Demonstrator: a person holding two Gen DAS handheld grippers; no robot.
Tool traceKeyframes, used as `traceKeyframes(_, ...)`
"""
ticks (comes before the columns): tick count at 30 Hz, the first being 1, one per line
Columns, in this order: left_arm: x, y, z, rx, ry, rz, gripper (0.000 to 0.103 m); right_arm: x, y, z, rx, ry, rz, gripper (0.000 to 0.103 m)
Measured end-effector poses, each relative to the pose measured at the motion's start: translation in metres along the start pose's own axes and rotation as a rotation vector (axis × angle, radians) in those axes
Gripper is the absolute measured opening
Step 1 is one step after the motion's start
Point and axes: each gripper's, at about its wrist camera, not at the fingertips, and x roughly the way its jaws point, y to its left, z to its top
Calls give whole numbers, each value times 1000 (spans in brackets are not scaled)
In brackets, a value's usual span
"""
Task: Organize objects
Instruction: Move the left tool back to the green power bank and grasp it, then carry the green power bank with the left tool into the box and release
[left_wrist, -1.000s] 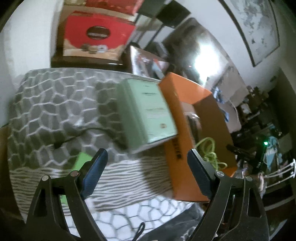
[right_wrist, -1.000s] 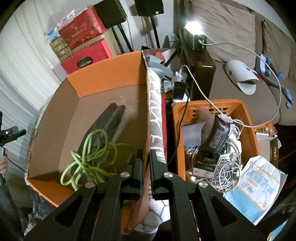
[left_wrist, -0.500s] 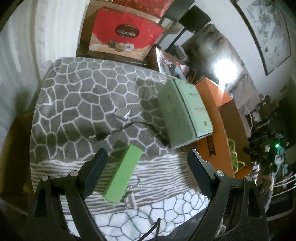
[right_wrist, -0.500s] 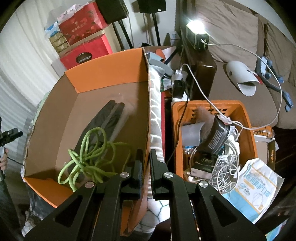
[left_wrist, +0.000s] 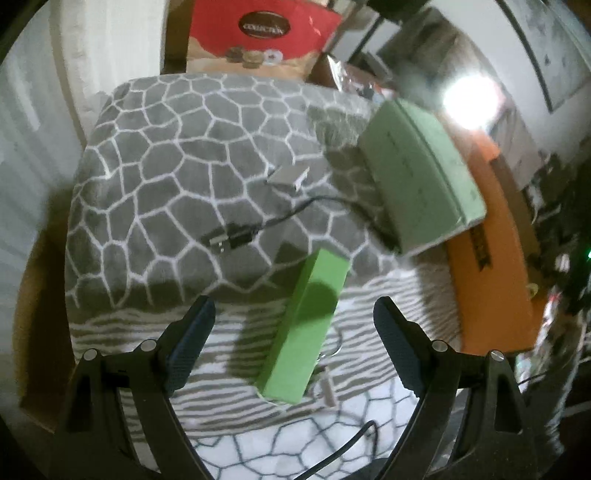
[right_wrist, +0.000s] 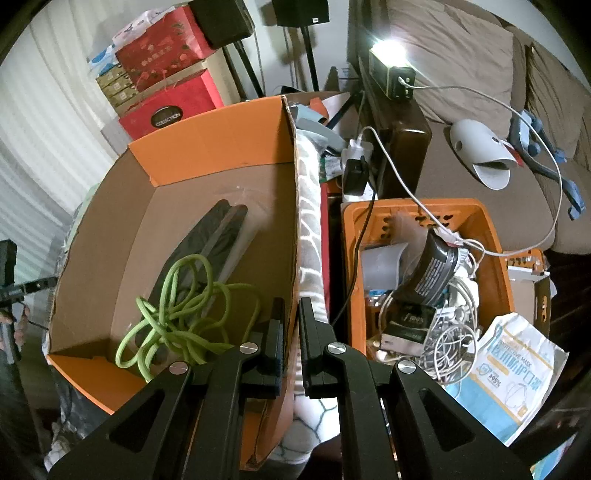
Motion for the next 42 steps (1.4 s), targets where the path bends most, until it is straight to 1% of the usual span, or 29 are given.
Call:
traceKeyframes(3,5,-8,-4,39,3,23,85,0,0,0,0,0,0,6)
traceKeyframes(5,9,-12,-5,57,6,38,82,0,-1,0,1,0,-1,6)
traceKeyframes(6,11,-14,-5,65,8,50,79,0,-1,-1,2,0,-1,6)
traceKeyframes(7,13,-16,-5,73,10,63,72,0,-2,-1,4,0,-1,6)
traceKeyframes(8,14,-17,-5,82,13,76,67,0,-2,-1,4,0,-1,6)
traceKeyframes(9,17,-18,-5,91,18,88,58,0,-1,-1,3,0,-1,6)
traceKeyframes(10,18,-19,-5,99,18,105,53,0,-2,-1,3,1,-1,6)
traceKeyframes(11,19,-20,-6,109,14,119,51,0,-2,-1,3,0,-1,6)
traceKeyframes(12,19,-22,-6,122,10,130,45,0,-1,-1,3,0,-1,6)
traceKeyframes(13,20,-24,-7,131,9,125,38,0,-1,-1,2,0,-2,6)
traceKeyframes(14,20,-25,-7,135,9,111,34,0,-1,-1,2,0,-2,6)
traceKeyframes(15,20,-26,-7,137,9,95,25,0,-2,-1,2,0,-2,6)
traceKeyframes(18,19,-28,-6,127,2,99,22,0,-2,-1,3,1,-1,6)
traceKeyframes(21,14,-25,-3,89,-24,76,21,0,-2,-1,3,0,-2,6)
traceKeyframes(25,-3,-19,2,32,-83,20,21,0,-2,0,2,0,-1,6)
traceKeyframes(28,-19,-21,6,13,-135,-13,21,0,-2,0,2,0,-1,6)
traceKeyframes(34,-52,-36,16,29,-221,-50,21,0,-2,0,3,0,-2,6)
traceKeyframes(39,-81,-65,24,63,-292,-100,21,0,-2,0,3,0,-1,6)
traceKeyframes(42,-95,-87,30,95,-320,-143,21,0,-2,0,3,0,-1,6)
